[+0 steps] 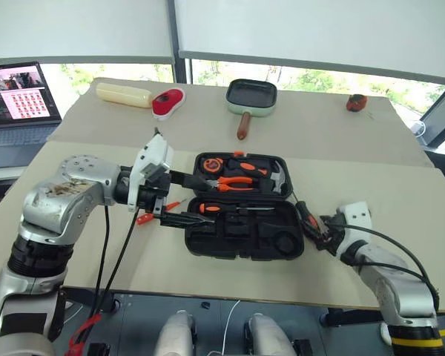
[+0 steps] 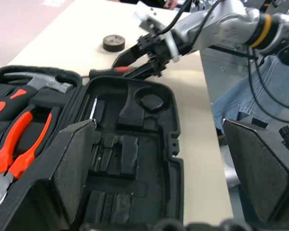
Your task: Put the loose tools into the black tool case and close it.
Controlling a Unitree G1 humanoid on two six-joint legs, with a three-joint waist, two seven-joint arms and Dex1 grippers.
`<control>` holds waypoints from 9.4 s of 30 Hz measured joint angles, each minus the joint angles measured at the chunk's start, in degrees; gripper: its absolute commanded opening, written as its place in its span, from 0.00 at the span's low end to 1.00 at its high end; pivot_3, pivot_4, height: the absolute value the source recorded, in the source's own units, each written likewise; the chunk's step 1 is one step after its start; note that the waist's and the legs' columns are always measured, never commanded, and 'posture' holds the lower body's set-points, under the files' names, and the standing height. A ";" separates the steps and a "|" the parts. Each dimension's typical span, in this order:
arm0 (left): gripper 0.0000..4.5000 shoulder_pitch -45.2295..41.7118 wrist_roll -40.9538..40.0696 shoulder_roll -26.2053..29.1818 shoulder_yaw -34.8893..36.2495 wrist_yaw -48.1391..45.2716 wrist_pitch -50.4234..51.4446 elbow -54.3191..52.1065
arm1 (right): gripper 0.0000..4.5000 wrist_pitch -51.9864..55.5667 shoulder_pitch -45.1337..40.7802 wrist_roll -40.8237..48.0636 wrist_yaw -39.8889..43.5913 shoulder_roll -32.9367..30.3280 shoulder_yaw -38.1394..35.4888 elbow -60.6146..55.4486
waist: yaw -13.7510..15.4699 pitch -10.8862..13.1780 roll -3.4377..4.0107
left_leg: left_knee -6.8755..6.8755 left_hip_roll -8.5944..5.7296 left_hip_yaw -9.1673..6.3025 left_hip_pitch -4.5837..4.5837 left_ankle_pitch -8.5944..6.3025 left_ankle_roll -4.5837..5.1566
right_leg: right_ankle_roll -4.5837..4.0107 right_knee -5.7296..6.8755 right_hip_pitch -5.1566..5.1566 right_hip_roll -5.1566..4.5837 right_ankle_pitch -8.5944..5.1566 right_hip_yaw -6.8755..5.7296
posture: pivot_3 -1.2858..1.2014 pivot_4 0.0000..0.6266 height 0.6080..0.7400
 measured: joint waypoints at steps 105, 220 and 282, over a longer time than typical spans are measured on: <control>1.00 6.69 1.87 4.28 1.42 3.08 -4.67 -0.19 | 0.01 -16.89 -30.57 -15.84 43.82 -6.44 25.62 14.82 | -0.44 0.11 -0.17 | -0.32 0.18 0.21 0.16 0.12 -0.18 | -0.25 0.44 -0.37 0.19 0.00 0.14 | 0.52 0.24 1.00; 0.86 -19.46 33.56 -3.83 -25.79 -12.91 -4.33 19.96 | 1.00 9.57 -0.87 22.22 12.53 -14.44 1.67 -29.44 | 0.01 0.17 -0.41 | 0.04 0.21 -0.12 -0.74 0.16 -0.21 | -0.29 0.47 -0.93 0.24 0.02 -0.09 | 0.52 0.24 1.00; 0.58 7.84 13.10 -3.09 9.09 10.53 -11.71 16.93 | 1.00 6.93 -9.86 17.11 18.05 -15.97 5.00 -22.10 | -0.98 -0.09 -0.18 | 0.08 0.36 -0.10 -0.65 0.14 -0.17 | -0.28 0.48 -0.93 0.35 0.09 -0.02 | 0.52 0.24 1.00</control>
